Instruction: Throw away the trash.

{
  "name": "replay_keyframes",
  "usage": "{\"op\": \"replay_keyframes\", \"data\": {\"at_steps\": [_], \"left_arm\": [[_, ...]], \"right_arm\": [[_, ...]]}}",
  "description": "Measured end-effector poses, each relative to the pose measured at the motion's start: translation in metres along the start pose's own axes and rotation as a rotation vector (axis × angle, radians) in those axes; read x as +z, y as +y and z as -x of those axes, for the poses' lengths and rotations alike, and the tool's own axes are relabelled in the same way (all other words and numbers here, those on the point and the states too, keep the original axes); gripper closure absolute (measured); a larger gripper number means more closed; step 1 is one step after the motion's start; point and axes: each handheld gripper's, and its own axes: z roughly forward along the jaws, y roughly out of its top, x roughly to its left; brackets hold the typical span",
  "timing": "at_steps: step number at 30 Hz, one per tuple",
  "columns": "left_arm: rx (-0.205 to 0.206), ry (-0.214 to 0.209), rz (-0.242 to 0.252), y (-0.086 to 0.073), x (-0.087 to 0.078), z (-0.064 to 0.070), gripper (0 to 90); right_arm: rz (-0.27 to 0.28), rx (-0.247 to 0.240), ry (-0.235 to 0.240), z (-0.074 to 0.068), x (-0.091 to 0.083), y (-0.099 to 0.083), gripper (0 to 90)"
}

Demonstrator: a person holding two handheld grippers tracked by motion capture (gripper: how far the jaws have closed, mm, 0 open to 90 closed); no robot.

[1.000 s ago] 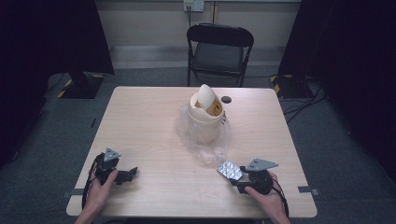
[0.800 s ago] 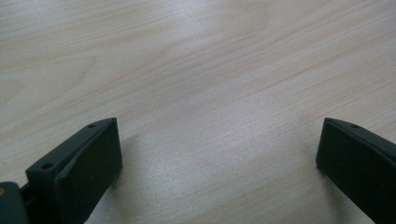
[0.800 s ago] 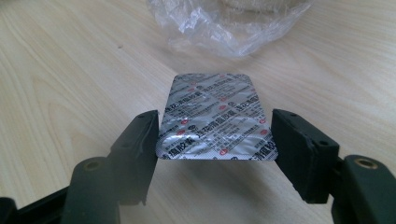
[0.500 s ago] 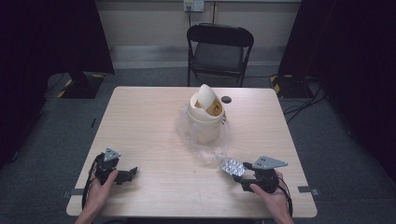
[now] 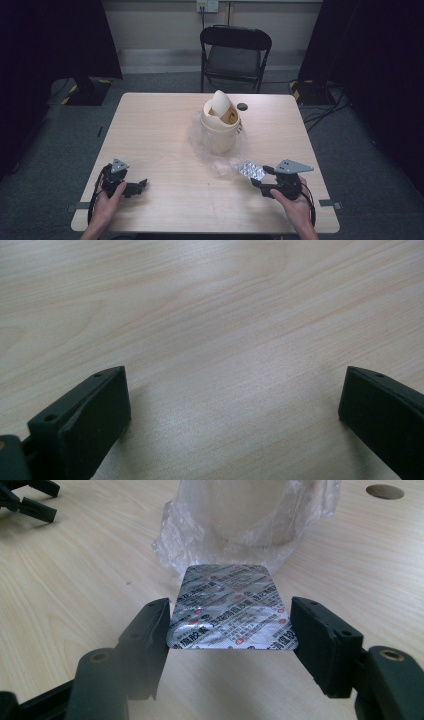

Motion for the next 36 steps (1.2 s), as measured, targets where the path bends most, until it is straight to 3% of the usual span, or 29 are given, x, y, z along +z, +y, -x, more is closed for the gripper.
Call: {"op": "replay_keyframes", "data": {"at_steps": [16,24,36], "left_arm": [[0.000,0.000,0.000,0.000,0.000,0.000,0.0],[0.001,0.000,0.000,0.000,0.000,0.000,0.0],[0.001,0.000,0.000,0.000,0.000,0.000,0.0]], "right_arm": [[0.031,0.001,-0.008,0.016,0.003,0.025,34.1],[0.036,0.009,0.013,0.026,0.004,0.039,34.1],[0.089,-0.002,-0.009,0.036,0.003,0.074,34.1]]}}
